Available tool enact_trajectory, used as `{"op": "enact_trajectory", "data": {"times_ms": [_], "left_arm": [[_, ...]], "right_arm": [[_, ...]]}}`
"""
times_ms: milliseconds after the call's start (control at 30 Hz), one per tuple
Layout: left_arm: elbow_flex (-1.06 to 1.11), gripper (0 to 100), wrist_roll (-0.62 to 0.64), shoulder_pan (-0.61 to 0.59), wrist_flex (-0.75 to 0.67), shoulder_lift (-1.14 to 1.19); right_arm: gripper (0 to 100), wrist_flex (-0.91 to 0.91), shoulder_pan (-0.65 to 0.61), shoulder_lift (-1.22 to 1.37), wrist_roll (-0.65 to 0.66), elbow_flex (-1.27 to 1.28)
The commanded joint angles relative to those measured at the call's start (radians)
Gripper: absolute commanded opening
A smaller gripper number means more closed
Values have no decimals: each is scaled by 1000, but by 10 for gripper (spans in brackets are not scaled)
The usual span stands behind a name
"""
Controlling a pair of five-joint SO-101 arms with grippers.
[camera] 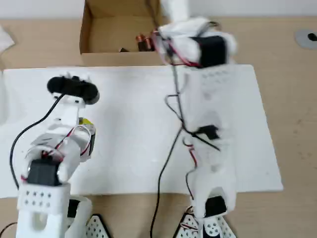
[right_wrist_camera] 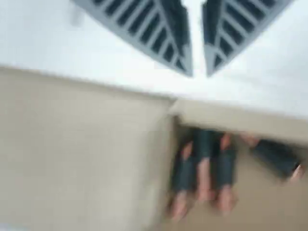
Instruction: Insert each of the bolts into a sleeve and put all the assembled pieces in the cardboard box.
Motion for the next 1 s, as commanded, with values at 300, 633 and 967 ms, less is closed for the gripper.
{"op": "enact_trajectory", "data": {"times_ms": [300,633,967], "left_arm": [[189,6,-5,-308,-3,-565],[353,6,-5,-364,0,-630],[534,5,-3,-371,2,-630]], "right_arm": [[9,-34,22,-1015,2,1376],[9,-454,58,-1633,6,2342],[9,-756,58,-2307,209,3028]]}}
